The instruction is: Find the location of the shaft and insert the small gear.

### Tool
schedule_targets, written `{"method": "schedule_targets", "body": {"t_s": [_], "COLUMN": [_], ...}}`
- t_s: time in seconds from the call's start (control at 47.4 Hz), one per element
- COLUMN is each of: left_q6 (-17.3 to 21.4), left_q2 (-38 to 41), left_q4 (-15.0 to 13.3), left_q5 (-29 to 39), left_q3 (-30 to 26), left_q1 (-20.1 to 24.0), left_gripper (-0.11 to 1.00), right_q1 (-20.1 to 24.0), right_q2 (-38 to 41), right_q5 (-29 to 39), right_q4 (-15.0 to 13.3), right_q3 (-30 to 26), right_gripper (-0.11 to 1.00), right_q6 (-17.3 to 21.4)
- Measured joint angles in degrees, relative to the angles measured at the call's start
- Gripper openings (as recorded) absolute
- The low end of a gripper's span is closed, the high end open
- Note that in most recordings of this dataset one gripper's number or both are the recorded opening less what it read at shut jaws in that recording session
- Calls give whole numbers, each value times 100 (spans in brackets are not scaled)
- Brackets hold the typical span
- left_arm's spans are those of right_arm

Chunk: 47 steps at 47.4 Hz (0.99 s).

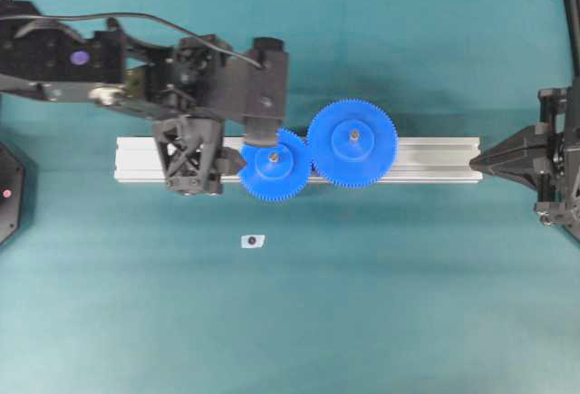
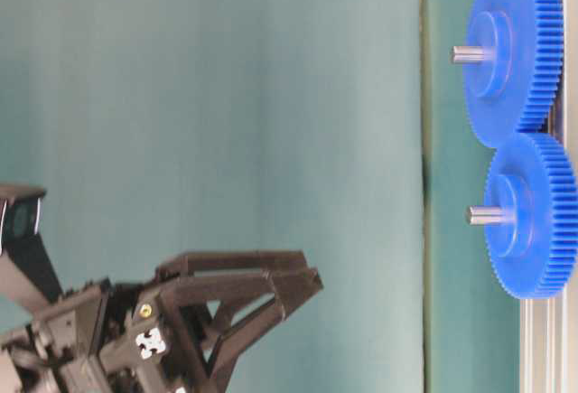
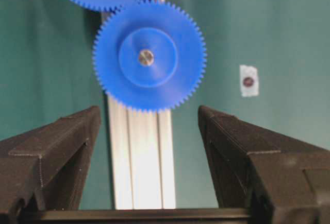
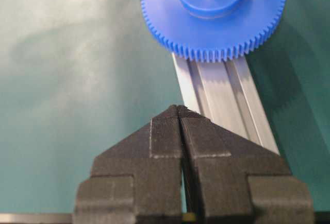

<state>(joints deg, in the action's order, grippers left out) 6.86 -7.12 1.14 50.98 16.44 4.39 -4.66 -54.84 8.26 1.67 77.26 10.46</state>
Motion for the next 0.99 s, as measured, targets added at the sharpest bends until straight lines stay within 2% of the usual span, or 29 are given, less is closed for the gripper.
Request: {"method": "schedule_targets", "body": {"t_s": [0.591, 0.992], "left_q6": [-88, -185], "left_q2": [-809, -826], "left_q4": [0, 0], "left_q5": [-984, -1107], "left_q3": [773, 905], "left_q1": [-9, -88], "left_gripper": [73, 73], "right_q1": [-9, -9], "right_q2": [0, 0], "right_q5": [0, 0], "right_q4": [0, 0], "right_q3": [0, 0], "right_gripper": [-1, -1], "right_q6": [0, 0]}}
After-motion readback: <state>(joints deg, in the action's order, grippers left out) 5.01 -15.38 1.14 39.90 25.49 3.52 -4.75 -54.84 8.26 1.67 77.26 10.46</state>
